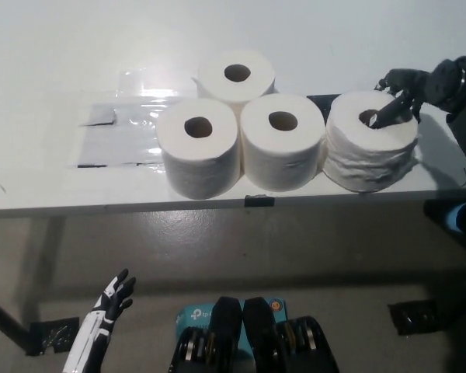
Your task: A few rolls of toilet paper are kept infront of the robot and the robot uses its right hand to lift one of the rolls and and places it on top of the other rolls to stack it.
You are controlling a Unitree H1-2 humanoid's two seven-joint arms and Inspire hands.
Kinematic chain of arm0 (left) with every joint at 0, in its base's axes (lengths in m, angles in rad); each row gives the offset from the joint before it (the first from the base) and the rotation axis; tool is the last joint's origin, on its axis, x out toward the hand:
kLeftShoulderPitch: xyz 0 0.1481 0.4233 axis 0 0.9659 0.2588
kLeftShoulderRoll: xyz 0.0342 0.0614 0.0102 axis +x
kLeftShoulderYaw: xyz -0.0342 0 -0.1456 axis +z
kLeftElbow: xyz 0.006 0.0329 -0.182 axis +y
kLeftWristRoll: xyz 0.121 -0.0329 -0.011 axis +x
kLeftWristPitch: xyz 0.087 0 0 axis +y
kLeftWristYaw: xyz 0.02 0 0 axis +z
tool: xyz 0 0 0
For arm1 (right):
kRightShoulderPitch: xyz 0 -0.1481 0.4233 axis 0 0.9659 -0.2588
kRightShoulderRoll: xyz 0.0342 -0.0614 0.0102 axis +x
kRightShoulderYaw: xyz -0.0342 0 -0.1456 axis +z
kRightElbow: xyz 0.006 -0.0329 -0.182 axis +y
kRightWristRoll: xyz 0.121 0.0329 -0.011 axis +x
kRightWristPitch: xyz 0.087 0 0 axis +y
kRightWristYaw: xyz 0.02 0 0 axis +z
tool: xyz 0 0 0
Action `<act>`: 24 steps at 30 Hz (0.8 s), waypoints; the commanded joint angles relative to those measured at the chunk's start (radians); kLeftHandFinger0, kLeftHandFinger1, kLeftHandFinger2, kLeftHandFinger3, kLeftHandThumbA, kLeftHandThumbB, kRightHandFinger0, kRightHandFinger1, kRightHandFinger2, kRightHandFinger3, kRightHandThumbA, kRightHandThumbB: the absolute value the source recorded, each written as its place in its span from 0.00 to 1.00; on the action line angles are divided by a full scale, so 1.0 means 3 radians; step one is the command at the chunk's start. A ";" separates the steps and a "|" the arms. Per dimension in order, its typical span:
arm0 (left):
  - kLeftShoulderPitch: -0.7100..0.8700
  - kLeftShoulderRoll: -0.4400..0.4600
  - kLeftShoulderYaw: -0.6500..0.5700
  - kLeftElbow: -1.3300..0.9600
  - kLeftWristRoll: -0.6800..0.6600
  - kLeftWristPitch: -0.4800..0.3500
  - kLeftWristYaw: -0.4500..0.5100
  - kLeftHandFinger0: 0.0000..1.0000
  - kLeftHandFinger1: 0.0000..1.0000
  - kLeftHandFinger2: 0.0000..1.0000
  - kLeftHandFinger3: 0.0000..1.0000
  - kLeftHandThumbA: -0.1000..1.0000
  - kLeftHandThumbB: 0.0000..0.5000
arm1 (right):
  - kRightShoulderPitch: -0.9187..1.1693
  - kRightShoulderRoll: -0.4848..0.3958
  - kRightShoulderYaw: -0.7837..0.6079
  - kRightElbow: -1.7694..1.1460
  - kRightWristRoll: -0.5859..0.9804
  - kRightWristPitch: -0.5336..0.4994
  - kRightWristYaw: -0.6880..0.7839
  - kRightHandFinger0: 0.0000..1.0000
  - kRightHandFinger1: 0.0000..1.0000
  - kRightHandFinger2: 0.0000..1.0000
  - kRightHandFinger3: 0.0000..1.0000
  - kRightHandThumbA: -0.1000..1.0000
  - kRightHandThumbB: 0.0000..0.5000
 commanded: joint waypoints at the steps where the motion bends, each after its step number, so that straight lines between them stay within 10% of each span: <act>1: -0.0004 0.0060 0.0038 -0.0072 -0.0060 -0.0128 -0.0030 1.00 1.00 1.00 1.00 1.00 0.39 | 0.0136 -0.0135 -0.0474 0.0046 0.0467 0.0021 -0.0154 0.00 0.00 0.22 0.12 0.94 0.12; 4: -0.0012 0.0058 0.0056 -0.0079 -0.0082 -0.0117 -0.0034 1.00 1.00 1.00 1.00 1.00 0.39 | 0.0240 -0.0145 -0.1007 0.0089 0.0842 0.0161 -0.0021 0.00 0.00 0.18 0.11 0.86 0.10; 7: -0.0012 0.0052 0.0063 -0.0067 -0.0072 -0.0100 -0.0032 1.00 1.00 1.00 1.00 1.00 0.40 | 0.0396 -0.0159 -0.1357 0.0117 0.1017 0.0172 -0.0034 0.00 0.00 0.33 0.48 0.86 0.16; 14: -0.0017 0.0051 0.0104 -0.0050 -0.0085 -0.0135 -0.0024 1.00 1.00 1.00 1.00 1.00 0.40 | 0.0605 -0.0103 -0.1825 0.0149 0.1200 0.0196 -0.0082 0.00 0.00 0.36 0.42 0.89 0.19; 21: 0.0017 0.0042 0.0147 -0.0081 -0.0069 -0.0091 -0.0006 1.00 1.00 1.00 1.00 1.00 0.42 | 0.0752 -0.0039 -0.2215 0.0166 0.1564 0.0214 -0.0055 0.00 0.00 0.01 0.07 0.90 0.20; 24: 0.0031 0.0038 0.0151 -0.0060 -0.0056 -0.0136 0.0004 1.00 1.00 1.00 1.00 1.00 0.44 | 0.0860 -0.0020 -0.2451 0.0177 0.1779 0.0169 0.0101 0.00 0.00 0.00 0.00 0.93 0.19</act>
